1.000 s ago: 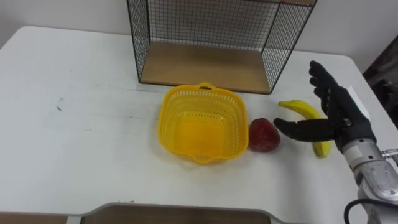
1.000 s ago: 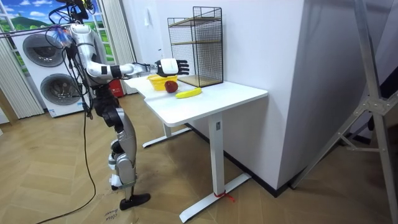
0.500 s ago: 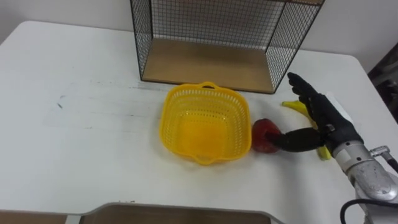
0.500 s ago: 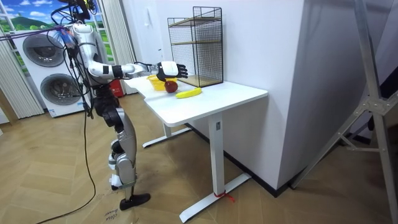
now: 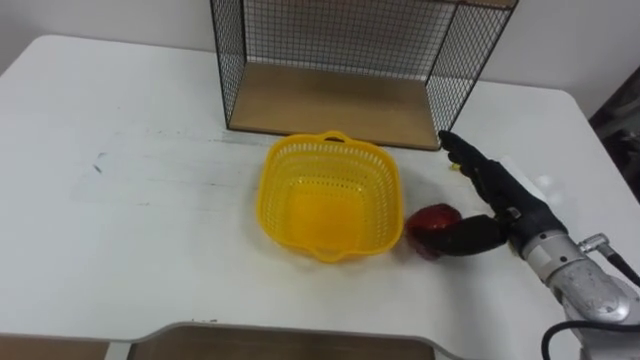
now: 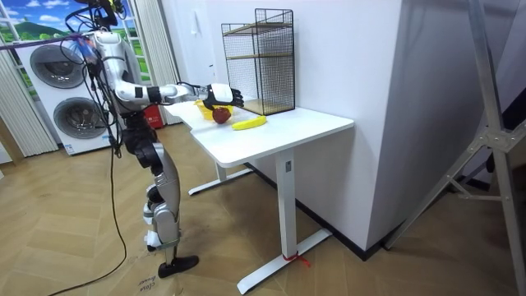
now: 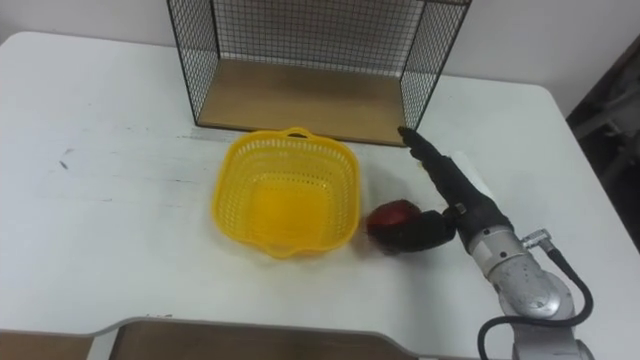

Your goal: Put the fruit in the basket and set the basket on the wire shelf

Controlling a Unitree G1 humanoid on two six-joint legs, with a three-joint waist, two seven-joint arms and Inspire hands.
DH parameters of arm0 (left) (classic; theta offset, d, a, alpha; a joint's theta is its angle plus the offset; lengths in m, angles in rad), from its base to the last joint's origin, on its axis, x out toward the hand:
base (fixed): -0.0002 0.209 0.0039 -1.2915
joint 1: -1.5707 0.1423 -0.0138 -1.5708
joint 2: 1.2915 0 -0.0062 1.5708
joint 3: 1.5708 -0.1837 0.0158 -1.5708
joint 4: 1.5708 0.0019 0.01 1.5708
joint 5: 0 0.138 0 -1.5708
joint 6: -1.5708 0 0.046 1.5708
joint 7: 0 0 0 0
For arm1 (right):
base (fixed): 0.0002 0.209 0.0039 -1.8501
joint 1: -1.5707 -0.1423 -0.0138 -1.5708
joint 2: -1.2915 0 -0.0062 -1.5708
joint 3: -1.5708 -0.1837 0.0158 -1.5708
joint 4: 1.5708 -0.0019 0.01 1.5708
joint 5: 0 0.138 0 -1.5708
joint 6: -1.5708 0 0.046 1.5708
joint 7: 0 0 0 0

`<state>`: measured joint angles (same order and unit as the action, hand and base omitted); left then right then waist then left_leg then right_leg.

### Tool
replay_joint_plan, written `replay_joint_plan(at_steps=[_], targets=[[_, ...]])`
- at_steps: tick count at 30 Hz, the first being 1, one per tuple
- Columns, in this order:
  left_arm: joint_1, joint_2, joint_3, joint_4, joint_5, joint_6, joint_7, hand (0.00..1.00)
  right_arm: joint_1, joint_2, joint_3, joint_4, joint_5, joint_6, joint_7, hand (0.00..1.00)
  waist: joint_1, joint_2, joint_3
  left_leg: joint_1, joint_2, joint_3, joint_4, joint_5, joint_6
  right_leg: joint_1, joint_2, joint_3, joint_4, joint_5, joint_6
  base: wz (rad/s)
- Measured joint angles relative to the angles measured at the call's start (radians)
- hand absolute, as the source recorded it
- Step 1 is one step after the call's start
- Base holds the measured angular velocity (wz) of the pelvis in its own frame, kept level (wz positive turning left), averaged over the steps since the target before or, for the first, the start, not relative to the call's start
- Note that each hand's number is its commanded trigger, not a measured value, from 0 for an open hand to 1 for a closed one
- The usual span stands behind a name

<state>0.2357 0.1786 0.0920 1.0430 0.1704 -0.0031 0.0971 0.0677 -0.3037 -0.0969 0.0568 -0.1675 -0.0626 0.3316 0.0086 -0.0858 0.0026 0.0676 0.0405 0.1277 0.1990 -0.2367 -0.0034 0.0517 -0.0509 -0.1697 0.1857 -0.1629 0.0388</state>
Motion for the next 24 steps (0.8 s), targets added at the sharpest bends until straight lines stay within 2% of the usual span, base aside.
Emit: replay_joint_plan(at_steps=[6,21,24], targets=[[0.000,0.011,0.000,-0.002,0.001,-0.002,0.000,0.00,0.002,0.001,0.001,0.000,-0.027,0.000,0.000,0.00,0.002,-0.009,-0.0013,-0.002,0.000,-0.001,0.002,0.000,0.000,0.000,0.000,-0.002,0.000,0.000,0.000,0.00],[-0.003,0.021,-0.024,0.000,0.000,-0.003,0.001,0.00,0.038,0.005,0.054,0.082,-0.035,0.041,0.013,0.00,0.009,0.004,0.0030,-0.002,0.000,0.001,0.006,0.000,0.000,0.001,0.000,-0.001,0.001,0.001,-0.001,0.00],[0.000,0.021,-0.030,0.000,-0.001,-0.002,0.000,0.00,0.039,0.005,0.055,0.091,-0.033,0.041,0.016,0.00,0.009,0.010,-0.0018,0.000,0.000,0.001,0.006,0.000,0.000,0.003,0.000,-0.001,0.001,0.001,-0.001,0.00]])
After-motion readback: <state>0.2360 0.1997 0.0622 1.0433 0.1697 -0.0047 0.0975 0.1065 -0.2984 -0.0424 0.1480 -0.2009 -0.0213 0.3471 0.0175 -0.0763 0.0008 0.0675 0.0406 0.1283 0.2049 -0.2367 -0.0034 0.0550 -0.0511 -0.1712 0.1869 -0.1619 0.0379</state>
